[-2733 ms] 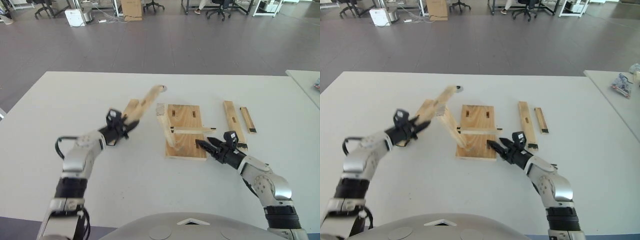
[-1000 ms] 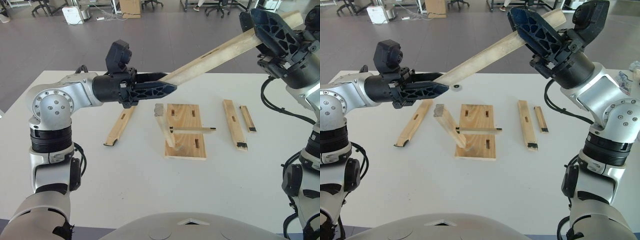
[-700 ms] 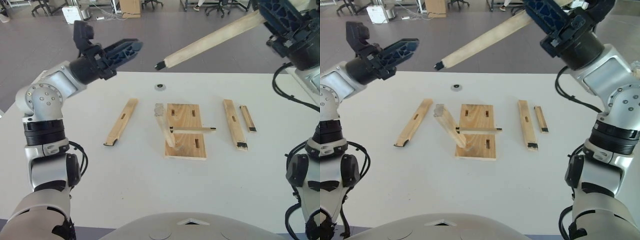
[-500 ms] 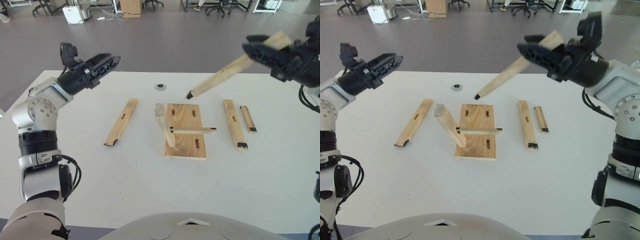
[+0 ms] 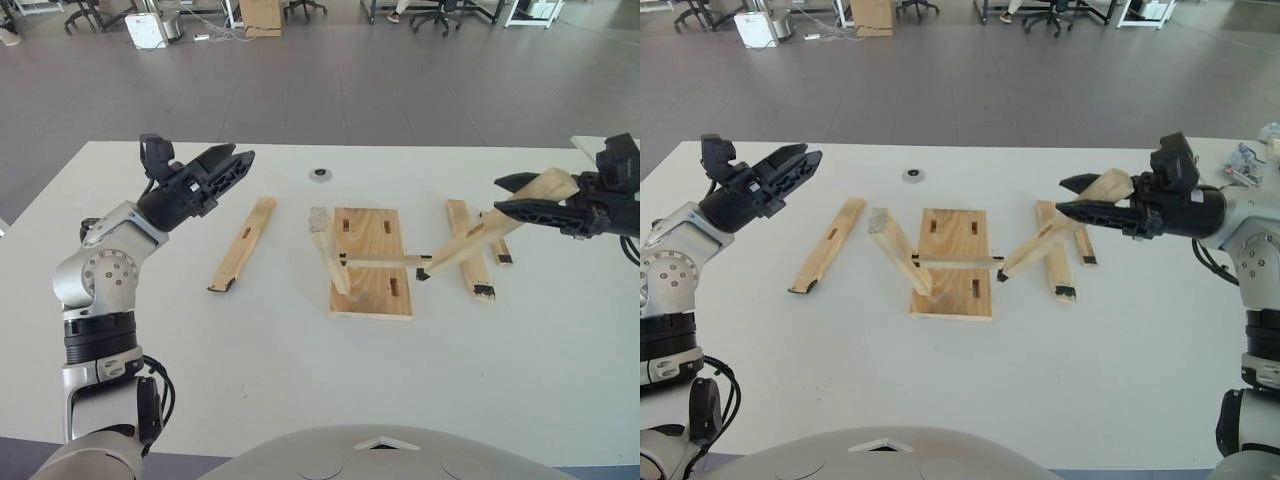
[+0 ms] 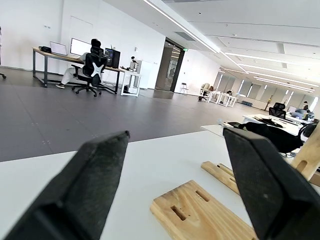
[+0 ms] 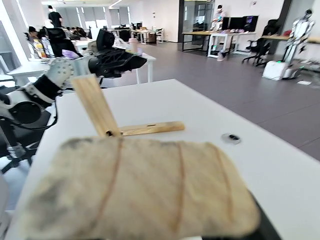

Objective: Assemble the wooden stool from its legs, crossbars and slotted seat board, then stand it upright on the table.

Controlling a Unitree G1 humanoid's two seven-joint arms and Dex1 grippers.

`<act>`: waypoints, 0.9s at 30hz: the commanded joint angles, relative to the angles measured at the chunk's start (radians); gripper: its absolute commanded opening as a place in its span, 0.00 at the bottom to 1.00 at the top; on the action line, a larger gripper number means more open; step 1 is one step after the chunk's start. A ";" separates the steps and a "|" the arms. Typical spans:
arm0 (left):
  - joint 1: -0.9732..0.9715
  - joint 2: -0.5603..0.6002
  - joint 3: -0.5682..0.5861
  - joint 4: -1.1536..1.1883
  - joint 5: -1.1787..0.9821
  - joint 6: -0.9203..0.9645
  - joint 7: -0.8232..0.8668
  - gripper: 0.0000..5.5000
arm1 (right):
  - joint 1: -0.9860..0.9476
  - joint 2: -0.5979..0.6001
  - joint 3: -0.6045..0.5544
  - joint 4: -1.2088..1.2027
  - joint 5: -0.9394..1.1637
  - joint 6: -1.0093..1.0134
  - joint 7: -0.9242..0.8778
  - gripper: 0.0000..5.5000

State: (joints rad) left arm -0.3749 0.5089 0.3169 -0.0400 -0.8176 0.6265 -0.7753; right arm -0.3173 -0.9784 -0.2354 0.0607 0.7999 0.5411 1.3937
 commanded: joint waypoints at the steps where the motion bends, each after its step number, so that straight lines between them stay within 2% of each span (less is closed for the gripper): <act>1: -0.006 0.006 -0.014 -0.020 -0.019 0.024 -0.016 0.63 | 0.067 0.032 -0.018 -0.033 -0.021 -0.045 0.026 0.38; 10: -0.010 0.014 -0.029 -0.023 -0.027 0.051 -0.044 0.63 | 0.079 0.124 -0.128 -0.108 0.131 0.026 -0.030 0.38; 17: -0.021 0.017 -0.035 -0.015 -0.019 0.057 -0.057 0.63 | 0.156 0.147 -0.057 -0.123 0.027 -0.039 0.009 0.38; 22: -0.036 0.016 -0.055 -0.003 -0.013 0.058 -0.068 0.63 | 0.132 0.193 0.014 -0.103 -0.028 -0.089 0.002 0.38; 27: -0.031 0.014 -0.064 -0.005 -0.011 0.055 -0.076 0.63 | 0.095 0.186 0.033 -0.063 -0.052 -0.112 0.013 0.38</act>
State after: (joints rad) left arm -0.3993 0.5139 0.2586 -0.0433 -0.8321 0.6721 -0.8474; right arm -0.2018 -0.7848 -0.2237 -0.0214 0.7896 0.4388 1.4084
